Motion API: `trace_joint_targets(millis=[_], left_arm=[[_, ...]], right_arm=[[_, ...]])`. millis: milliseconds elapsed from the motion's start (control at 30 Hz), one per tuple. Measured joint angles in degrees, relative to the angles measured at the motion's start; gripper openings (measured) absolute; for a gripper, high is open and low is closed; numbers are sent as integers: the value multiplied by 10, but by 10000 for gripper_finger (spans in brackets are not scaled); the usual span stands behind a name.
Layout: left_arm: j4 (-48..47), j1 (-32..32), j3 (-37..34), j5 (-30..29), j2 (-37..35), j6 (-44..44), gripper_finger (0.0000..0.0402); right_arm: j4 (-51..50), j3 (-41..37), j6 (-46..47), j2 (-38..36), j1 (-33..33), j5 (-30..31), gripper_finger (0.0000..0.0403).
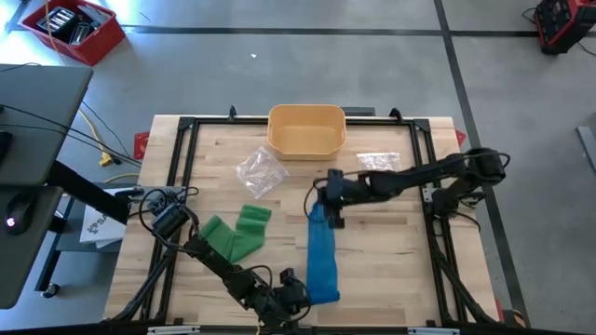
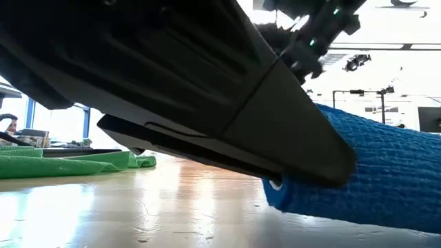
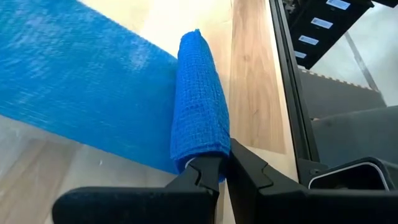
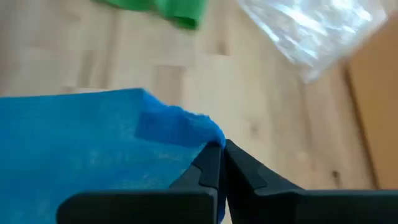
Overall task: Roll bandage
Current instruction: Roll the blue bandage
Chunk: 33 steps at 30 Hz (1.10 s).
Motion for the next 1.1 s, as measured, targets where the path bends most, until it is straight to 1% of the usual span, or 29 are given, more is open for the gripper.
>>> trace_joint_targets(millis=[100, 200, 267, 333, 400, 500, 567, 667, 767, 833, 900, 967, 1100], left_arm=[[6, 0, 0, -1, 1, 0, 12], [8, -1, 0, -11, 1, 0, 12], [8, -2, 0, -32, 1, -1, 12], [7, -2, 0, -60, 1, -15, 12], [7, 1, 0, -81, 1, -32, 12], [7, 11, 0, -88, 1, -50, 12], [7, 18, 0, -89, 1, -63, 11], [5, 30, 0, -90, 1, -80, 11], [3, 42, 0, -86, 1, -93, 11], [-4, 48, 0, -84, 1, -107, 11], [-10, 51, 0, -86, 1, -119, 11], [-9, 54, 0, -86, 1, -120, 11], [-12, 62, 0, -87, -5, -130, 11]], right_arm=[[4, 0, -3, 22, -39, -2, 1], [4, -1, -3, 38, -59, -41, 0], [3, -1, -6, 38, -60, -63, 0], [-6, -1, -12, 26, -53, -67, 0], [-9, -1, -14, -2, -43, -65, 0], [-9, -1, -14, -65, -19, -56, 0], [-15, -1, -15, -119, 14, -23, 0], [-25, 0, -16, -205, 85, 44, 0], [-26, 0, 4, -281, 166, 84, 0], [-28, 4, 27, -317, 220, 104, 0], [-31, 16, 44, -336, 276, 124, 0], [-31, 34, 49, -339, 330, 143, 0], [-32, 78, 47, -301, 412, 181, 0]])
